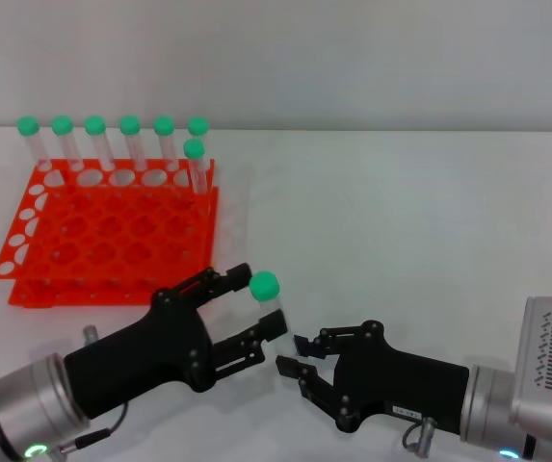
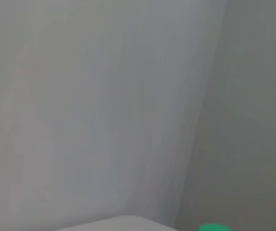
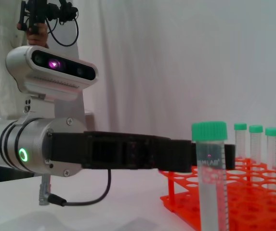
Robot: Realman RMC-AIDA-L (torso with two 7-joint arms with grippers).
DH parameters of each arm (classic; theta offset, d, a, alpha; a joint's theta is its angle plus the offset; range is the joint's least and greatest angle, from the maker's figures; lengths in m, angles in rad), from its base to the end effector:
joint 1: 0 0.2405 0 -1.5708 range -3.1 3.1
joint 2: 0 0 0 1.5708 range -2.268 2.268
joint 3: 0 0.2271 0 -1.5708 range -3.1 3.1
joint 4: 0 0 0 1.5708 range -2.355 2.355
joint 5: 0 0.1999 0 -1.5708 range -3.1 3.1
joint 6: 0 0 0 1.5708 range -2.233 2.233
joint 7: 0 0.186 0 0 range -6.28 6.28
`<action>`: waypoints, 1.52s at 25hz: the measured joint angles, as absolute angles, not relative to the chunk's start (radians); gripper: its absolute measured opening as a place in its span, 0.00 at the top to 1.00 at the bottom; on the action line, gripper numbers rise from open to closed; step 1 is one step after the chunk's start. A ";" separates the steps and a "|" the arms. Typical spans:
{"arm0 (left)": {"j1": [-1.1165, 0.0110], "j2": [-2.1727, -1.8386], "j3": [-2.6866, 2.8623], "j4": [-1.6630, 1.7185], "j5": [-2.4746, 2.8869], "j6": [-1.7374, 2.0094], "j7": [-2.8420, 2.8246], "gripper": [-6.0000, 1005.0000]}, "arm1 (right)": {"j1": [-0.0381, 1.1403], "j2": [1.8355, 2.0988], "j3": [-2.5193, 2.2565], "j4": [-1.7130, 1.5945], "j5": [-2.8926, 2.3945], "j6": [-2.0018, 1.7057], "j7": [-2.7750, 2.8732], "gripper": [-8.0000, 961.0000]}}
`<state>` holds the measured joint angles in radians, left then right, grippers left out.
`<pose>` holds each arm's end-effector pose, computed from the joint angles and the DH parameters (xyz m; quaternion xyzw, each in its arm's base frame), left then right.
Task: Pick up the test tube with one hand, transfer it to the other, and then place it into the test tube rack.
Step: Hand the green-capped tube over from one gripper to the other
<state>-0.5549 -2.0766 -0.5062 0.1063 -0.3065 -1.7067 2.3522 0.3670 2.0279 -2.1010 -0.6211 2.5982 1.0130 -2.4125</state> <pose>-0.2012 0.2710 -0.0586 -0.8719 -0.1810 -0.4281 0.1539 0.1666 0.2818 -0.1239 -0.9310 0.0929 0.3051 0.1775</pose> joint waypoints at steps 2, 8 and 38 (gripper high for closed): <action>-0.559 -2.077 -0.506 0.089 -0.299 -1.691 2.352 0.16 | 0.367 2.028 -2.100 -0.621 2.598 1.014 -2.412 0.73; -0.568 -2.077 -0.506 0.047 -0.291 -1.656 2.351 0.35 | 0.370 2.028 -2.101 -0.615 2.599 1.014 -2.412 0.72; -0.570 -2.077 -0.515 0.033 -0.290 -1.632 2.372 0.78 | 0.366 2.022 -2.083 -0.594 2.600 1.025 -2.420 0.69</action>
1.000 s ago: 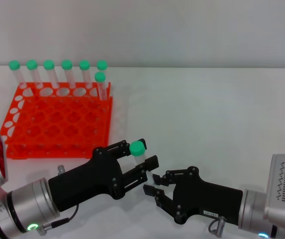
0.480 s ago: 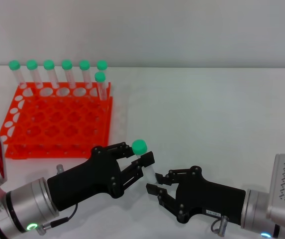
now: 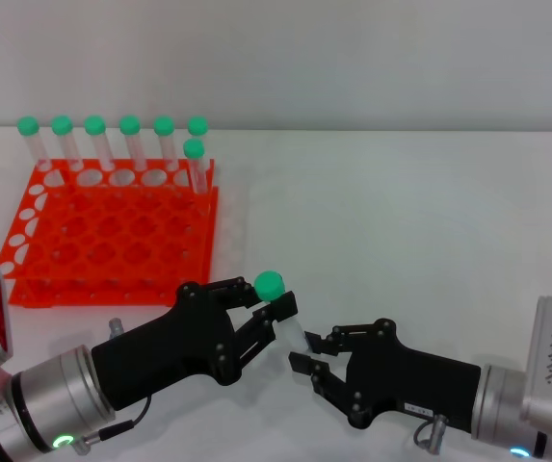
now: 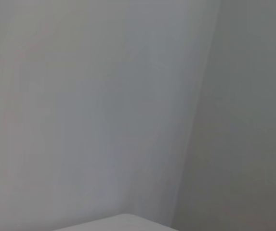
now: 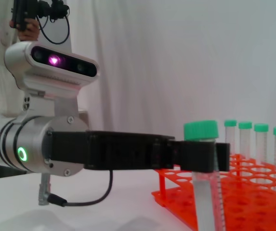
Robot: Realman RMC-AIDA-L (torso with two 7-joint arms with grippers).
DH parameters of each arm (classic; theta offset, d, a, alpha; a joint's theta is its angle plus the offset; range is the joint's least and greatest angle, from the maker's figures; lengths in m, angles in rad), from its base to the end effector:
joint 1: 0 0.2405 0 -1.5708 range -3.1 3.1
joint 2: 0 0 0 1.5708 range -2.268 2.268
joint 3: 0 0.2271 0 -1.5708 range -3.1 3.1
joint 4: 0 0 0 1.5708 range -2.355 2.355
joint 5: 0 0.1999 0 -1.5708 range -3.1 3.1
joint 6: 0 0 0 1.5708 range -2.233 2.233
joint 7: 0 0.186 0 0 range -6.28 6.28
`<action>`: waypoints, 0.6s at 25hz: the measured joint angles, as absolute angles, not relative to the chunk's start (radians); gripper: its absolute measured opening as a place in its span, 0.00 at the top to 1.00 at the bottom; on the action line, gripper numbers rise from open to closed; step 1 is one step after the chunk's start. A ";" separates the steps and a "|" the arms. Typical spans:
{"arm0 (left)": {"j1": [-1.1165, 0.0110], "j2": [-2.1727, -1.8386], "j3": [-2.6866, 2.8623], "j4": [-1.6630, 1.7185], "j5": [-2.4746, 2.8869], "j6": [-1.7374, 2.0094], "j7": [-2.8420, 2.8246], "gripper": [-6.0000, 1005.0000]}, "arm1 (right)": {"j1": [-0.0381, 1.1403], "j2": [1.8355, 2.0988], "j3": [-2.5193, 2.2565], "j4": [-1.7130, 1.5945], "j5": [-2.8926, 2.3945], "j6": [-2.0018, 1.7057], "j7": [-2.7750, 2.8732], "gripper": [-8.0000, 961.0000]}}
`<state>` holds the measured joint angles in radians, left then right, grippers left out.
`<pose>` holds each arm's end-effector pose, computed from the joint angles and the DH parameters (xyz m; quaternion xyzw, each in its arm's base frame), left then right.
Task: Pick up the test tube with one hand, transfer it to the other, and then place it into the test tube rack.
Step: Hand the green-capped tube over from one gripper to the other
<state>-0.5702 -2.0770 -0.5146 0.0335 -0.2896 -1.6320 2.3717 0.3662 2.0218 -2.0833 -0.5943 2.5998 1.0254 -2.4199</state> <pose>-0.1895 0.2766 -0.0716 -0.8748 -0.1763 -0.4261 0.1488 0.1757 0.2846 -0.1197 -0.9304 0.0982 0.3000 0.1866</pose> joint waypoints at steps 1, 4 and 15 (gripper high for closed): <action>-0.570 -2.077 -0.515 0.033 -0.290 -1.632 2.372 0.79 | 0.367 2.022 -2.081 -0.590 2.599 1.027 -2.421 0.69; -0.570 -2.077 -0.516 0.027 -0.292 -1.632 2.372 0.79 | 0.371 2.021 -2.074 -0.579 2.597 1.033 -2.423 0.69; -0.529 -2.068 -0.520 0.033 -0.401 -1.651 2.375 0.78 | 0.330 2.014 -1.972 -0.544 2.594 1.047 -2.416 0.56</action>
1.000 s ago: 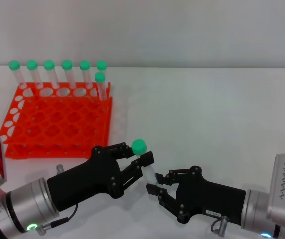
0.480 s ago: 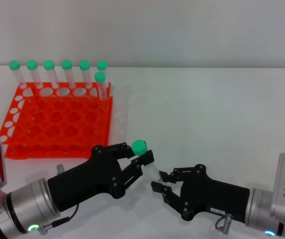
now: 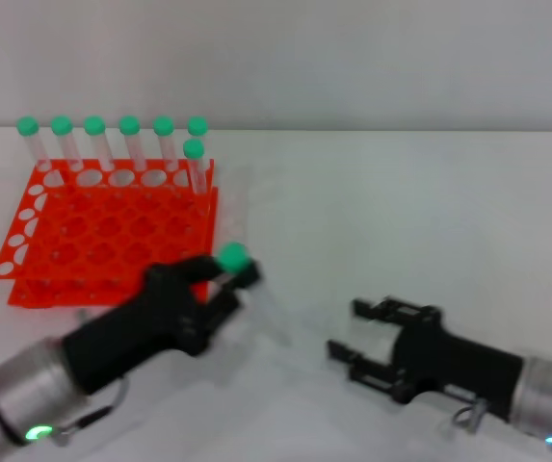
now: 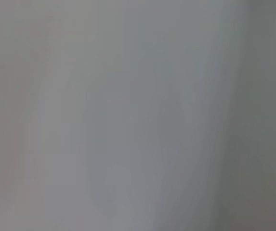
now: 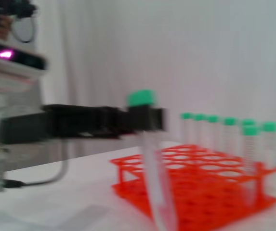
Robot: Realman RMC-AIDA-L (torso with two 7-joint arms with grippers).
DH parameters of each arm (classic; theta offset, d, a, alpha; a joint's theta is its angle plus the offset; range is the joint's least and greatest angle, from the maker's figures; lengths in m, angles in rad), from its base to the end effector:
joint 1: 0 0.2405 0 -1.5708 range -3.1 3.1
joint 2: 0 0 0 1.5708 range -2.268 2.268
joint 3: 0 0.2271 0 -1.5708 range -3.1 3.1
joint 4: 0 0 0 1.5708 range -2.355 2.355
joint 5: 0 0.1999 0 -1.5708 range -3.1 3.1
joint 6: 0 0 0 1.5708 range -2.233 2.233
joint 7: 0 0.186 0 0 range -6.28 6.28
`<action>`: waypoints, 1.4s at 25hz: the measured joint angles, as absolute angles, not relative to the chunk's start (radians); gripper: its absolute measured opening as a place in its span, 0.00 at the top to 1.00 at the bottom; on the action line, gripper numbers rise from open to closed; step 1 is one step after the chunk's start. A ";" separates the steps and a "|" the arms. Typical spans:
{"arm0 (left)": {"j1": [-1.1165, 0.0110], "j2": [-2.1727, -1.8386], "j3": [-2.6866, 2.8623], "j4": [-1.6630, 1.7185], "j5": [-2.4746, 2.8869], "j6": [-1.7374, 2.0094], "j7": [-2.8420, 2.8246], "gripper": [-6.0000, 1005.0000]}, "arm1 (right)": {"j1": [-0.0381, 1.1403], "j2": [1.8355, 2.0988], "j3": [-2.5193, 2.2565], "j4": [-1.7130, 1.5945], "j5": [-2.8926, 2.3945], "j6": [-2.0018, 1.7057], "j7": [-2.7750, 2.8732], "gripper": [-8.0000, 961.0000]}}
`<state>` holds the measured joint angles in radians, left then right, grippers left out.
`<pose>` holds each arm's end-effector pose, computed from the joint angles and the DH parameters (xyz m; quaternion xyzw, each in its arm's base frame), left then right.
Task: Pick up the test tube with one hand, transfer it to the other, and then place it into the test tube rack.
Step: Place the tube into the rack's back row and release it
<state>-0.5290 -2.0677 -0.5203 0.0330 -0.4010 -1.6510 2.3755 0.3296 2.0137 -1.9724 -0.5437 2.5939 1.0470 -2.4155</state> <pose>-0.2000 0.2844 -0.0524 -0.8463 -0.1943 -0.4529 0.2024 0.2041 0.2970 -0.0986 -0.9139 0.1397 0.2984 0.2372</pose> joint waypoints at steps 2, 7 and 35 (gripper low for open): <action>-0.504 -2.058 -0.520 0.037 -0.453 -1.667 2.383 0.78 | 0.318 2.013 -1.913 -0.513 2.593 1.070 -2.418 0.52; -0.443 -2.043 -0.520 0.101 -0.602 -1.752 2.420 0.78 | 0.311 2.011 -1.721 -0.391 2.593 1.179 -2.430 0.37; -0.642 -2.073 -0.512 0.138 -0.926 -1.356 2.507 0.77 | 0.322 2.013 -1.313 -0.271 2.597 1.357 -2.691 0.09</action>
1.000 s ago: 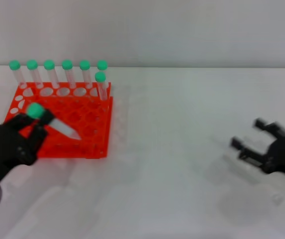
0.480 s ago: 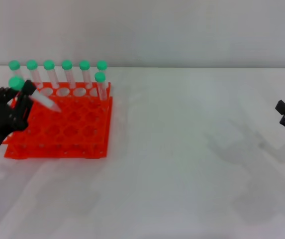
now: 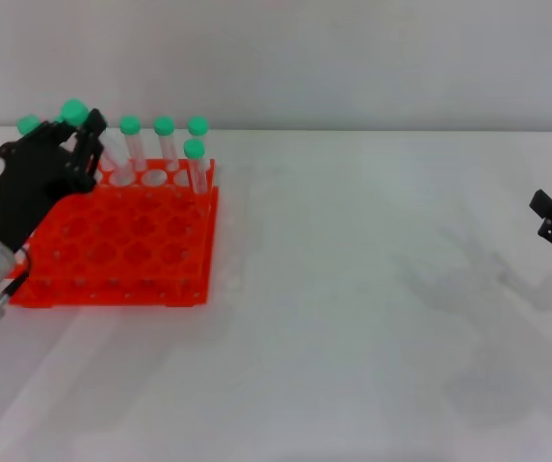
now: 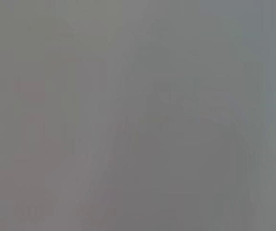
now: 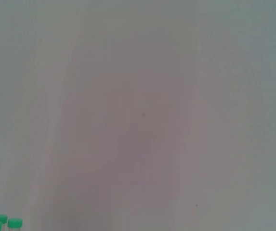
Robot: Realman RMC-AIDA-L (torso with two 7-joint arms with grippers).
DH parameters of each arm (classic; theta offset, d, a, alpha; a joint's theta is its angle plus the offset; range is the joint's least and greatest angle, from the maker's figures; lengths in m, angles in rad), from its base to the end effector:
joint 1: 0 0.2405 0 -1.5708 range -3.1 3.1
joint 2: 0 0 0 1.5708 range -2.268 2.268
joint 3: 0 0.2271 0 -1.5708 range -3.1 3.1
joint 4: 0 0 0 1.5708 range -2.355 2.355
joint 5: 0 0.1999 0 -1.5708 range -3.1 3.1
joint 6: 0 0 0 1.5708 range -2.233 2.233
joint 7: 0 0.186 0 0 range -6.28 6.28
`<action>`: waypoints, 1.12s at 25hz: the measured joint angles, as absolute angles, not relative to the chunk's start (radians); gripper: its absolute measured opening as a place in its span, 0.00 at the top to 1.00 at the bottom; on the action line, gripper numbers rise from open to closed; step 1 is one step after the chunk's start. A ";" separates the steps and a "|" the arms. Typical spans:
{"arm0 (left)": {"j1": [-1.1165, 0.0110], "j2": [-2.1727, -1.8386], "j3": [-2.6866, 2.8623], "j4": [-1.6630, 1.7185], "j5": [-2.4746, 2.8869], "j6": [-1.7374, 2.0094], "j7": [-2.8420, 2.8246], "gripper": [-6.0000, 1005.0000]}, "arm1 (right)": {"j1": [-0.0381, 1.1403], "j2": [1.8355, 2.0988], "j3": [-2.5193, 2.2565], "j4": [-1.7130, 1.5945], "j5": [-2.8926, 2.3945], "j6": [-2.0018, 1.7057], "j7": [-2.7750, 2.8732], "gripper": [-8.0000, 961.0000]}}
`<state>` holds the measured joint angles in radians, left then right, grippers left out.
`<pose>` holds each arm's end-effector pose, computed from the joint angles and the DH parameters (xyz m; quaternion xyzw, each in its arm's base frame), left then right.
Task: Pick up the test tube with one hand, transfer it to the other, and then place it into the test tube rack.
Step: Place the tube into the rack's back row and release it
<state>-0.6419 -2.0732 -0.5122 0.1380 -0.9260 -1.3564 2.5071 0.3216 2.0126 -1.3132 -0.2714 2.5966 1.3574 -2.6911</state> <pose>-0.2407 0.3841 0.0146 -0.7533 -0.2145 -0.4025 0.4739 0.2689 0.3329 0.0295 -0.7765 0.1223 0.3571 0.5046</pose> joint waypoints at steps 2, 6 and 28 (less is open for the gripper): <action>-0.663 -2.076 -0.512 0.132 -0.925 -1.324 2.528 0.77 | 0.323 2.013 -1.310 -0.271 2.597 1.357 -2.691 0.09; -0.687 -2.076 -0.512 0.094 -0.924 -1.260 2.566 0.77 | 0.325 2.013 -1.302 -0.271 2.597 1.357 -2.692 0.09; -0.709 -2.075 -0.512 0.036 -0.919 -1.085 2.597 0.76 | 0.351 2.021 -1.245 -0.270 2.599 1.353 -2.706 0.09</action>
<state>-0.7088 -2.0755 -0.5124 0.0361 -0.9188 -1.0846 2.5970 0.3505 2.0207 -1.2449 -0.2699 2.5987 1.3529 -2.7060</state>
